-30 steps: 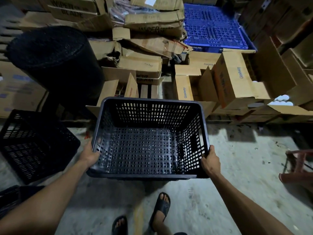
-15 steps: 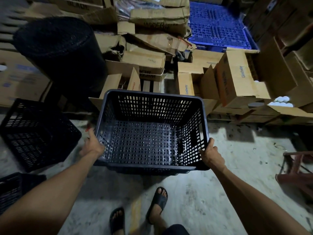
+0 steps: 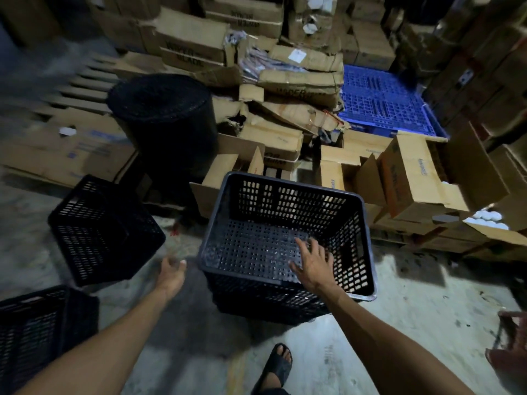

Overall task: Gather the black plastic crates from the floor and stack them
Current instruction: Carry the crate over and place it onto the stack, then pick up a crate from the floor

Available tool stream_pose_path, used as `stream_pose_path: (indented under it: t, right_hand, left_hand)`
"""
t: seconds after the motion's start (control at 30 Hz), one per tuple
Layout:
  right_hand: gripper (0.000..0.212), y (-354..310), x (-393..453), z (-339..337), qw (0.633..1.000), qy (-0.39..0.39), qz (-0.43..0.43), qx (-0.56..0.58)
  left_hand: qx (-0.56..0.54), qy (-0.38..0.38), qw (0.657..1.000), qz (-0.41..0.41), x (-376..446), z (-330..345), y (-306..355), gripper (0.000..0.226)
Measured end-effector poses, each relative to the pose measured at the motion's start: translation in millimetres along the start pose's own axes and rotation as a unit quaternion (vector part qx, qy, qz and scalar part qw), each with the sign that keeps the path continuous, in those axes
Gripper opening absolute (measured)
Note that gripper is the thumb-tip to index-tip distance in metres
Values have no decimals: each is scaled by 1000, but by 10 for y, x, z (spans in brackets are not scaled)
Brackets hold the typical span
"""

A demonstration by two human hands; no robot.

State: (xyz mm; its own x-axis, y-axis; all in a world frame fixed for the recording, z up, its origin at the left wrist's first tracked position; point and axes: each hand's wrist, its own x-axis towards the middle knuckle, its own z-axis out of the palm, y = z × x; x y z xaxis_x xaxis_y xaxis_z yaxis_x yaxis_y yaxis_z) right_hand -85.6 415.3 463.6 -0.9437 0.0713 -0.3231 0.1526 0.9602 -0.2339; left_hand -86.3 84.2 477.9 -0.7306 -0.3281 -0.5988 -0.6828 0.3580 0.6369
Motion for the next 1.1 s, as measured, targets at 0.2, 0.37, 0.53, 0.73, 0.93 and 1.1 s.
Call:
stream_pose_path:
  t: [0.2, 0.37, 0.53, 0.73, 0.93, 1.1]
  right_hand:
    - [64, -1480, -86, 266, 992, -60, -110, 24]
    - [65, -2572, -256, 666, 983, -126, -135, 16]
    - [60, -3699, -387, 1089, 960, -132, -238, -60]
    - [70, -4731, -334, 1544, 928, -231, -285, -62]
    - [63, -5829, 16, 2189, 893, -295, -331, -72]
    - [62, -6738, 422, 3016, 877, -349, -321, -77]
  left_hand:
    - [-29, 3, 999, -35, -150, -1078, -764, 48]
    - [-97, 3, 991, -93, -293, -1863, -1524, 45]
    - [-187, 35, 960, -203, -369, -2664, -2413, 53]
    - [-279, 81, 924, -248, -283, -3165, -3032, 54]
    - [-331, 130, 890, -286, 39, -3614, -3593, 50]
    - [-355, 170, 858, -330, 631, -3882, -4113, 45]
